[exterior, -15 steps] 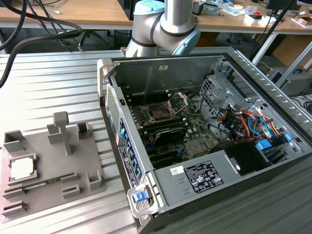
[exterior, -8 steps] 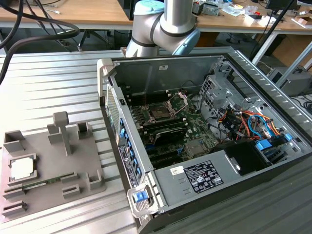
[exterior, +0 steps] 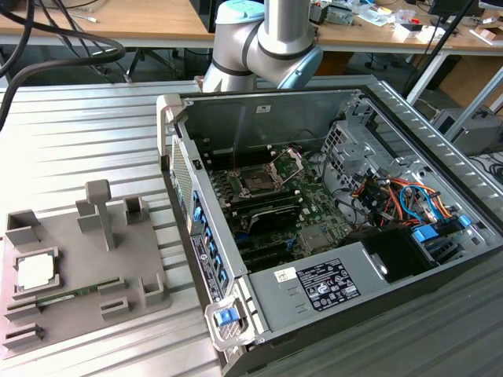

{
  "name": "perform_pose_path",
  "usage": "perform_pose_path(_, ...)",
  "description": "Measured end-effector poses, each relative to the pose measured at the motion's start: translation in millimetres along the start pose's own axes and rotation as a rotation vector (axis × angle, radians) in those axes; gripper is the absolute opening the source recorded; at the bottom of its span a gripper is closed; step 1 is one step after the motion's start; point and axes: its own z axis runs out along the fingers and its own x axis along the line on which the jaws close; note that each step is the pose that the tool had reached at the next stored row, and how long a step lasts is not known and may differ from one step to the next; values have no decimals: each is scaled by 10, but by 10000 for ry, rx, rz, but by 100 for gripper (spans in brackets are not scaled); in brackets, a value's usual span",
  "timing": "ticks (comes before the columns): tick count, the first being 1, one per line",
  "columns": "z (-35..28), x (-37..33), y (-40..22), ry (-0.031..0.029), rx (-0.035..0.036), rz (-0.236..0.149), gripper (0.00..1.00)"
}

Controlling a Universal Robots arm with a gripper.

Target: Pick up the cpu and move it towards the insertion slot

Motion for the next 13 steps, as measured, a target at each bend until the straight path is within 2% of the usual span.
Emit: perform_pose_path(13, 17, 21, -33, 0, 0, -2, 11)
